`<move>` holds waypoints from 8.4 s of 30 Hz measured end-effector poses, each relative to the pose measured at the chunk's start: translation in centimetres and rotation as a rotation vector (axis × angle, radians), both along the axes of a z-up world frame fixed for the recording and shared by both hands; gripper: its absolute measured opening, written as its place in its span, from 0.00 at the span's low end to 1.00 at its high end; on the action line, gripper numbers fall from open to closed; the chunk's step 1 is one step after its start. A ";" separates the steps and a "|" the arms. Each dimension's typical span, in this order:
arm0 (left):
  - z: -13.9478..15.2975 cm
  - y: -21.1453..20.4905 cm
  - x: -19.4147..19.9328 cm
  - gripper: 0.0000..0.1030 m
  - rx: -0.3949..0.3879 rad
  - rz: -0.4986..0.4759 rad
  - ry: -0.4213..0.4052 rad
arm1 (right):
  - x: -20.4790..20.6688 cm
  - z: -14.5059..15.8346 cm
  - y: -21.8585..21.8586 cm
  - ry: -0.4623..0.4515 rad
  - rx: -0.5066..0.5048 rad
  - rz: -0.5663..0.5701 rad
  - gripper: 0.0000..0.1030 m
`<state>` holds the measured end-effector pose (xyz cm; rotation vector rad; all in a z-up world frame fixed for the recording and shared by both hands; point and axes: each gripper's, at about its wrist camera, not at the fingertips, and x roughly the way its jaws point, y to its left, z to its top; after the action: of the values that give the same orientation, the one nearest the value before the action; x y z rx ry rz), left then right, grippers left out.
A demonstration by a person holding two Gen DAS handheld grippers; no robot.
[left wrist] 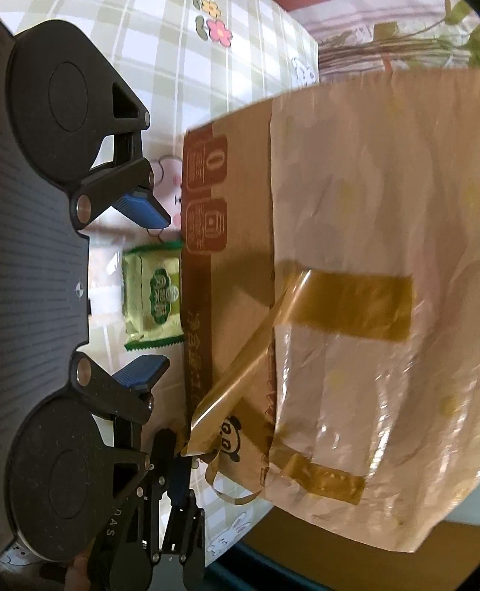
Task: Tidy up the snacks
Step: 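Lower both tools to the remaining snacks in front of the box, then grasp the green pastry with the left tool while the right tool grasps the small nut packet, then lift both snacks over the box and drop them in, opening both tools, then move both tools down to the cracker packet on the table, then grasp the white cracker packet with the left tool, then lift the cracker packet over the box and release it with the left tool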
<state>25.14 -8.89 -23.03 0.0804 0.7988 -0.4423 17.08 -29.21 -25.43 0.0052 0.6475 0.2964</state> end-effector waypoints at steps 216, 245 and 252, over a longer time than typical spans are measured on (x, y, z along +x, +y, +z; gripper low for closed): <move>0.5 5.7 -4.9 0.45 -0.231 -0.036 0.001 | -4.3 3.0 11.2 0.004 -0.041 0.031 0.35; 17.8 6.3 1.2 0.46 -0.338 -0.012 -0.280 | -0.1 20.3 12.3 -0.408 -0.151 0.141 0.35; 17.5 5.0 7.1 0.46 -0.289 0.010 -0.223 | 6.3 21.0 11.3 -0.368 -0.209 0.143 0.35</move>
<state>32.20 -3.85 -5.54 -0.1410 0.5098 -0.5255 23.39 -17.92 -4.46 -0.2907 0.3107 0.3561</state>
